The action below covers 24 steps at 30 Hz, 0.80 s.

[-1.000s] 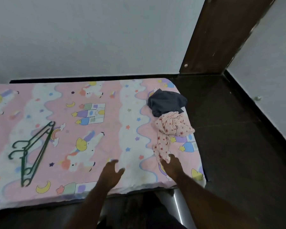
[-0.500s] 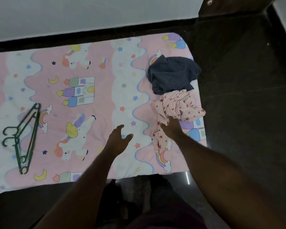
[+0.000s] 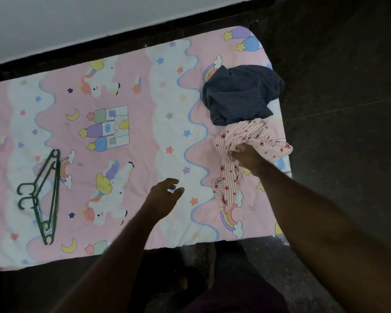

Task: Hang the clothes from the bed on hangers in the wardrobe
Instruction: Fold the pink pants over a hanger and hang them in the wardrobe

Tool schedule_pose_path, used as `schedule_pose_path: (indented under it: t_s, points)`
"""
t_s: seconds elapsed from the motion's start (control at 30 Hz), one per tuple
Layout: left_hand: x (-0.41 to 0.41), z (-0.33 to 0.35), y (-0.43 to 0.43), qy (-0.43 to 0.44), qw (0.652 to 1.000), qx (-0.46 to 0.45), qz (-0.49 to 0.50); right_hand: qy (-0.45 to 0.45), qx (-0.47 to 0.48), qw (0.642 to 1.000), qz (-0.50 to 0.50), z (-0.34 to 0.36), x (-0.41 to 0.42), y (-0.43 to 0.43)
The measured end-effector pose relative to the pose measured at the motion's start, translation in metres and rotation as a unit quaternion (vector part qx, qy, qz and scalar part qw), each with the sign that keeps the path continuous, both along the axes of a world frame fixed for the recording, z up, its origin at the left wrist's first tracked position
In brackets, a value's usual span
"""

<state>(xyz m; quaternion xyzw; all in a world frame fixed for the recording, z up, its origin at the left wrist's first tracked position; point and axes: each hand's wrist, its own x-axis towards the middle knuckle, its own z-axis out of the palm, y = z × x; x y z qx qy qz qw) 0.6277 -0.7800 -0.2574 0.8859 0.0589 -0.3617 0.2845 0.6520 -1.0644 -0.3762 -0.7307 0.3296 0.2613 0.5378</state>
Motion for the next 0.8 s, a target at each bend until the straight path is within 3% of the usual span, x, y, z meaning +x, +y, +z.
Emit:
schedule_pose_path:
  t_s: [0.07,0.13,0.2,0.27,0.37,0.47,0.57,0.67,0.73,0.8]
  points:
    - [0.005,0.001,-0.008,0.007,0.999,-0.026,0.026,-0.039,0.080,0.994,-0.063,0.036,-0.005,0.017]
    - [0.013,0.005,-0.019,0.045,0.986,-0.101,0.123,-0.084,0.181,0.977,-0.074,0.078,-0.023,0.038]
    - [0.022,0.014,-0.035,0.126,0.944,-0.183,0.245,-0.109,0.254,0.961,-0.022,0.117,-0.050,0.057]
    - [0.027,0.017,-0.046,0.185,0.909,-0.238,0.287,-0.113,0.313,0.943,0.029,0.145,-0.079,0.073]
    - [0.025,0.014,-0.052,0.157,0.916,-0.235,0.286,-0.093,0.310,0.943,0.082,0.153,-0.101,0.091]
    - [0.018,0.016,-0.044,0.112,0.913,-0.222,0.323,-0.045,0.281,0.958,-0.020,0.132,-0.101,0.093]
    - [0.011,0.030,-0.021,0.113,0.880,-0.302,0.350,0.013,0.207,0.955,-0.212,0.101,-0.091,0.087]
    - [0.002,0.052,0.009,0.176,0.815,-0.411,0.368,0.042,0.149,0.948,-0.278,0.075,-0.079,0.078]
    - [-0.005,0.066,0.033,0.207,0.773,-0.468,0.375,0.056,0.205,0.946,-0.243,0.069,-0.072,0.080]
    - [-0.015,0.077,0.054,0.219,0.740,-0.510,0.379,0.040,0.367,0.905,-0.213,0.071,-0.063,0.088]
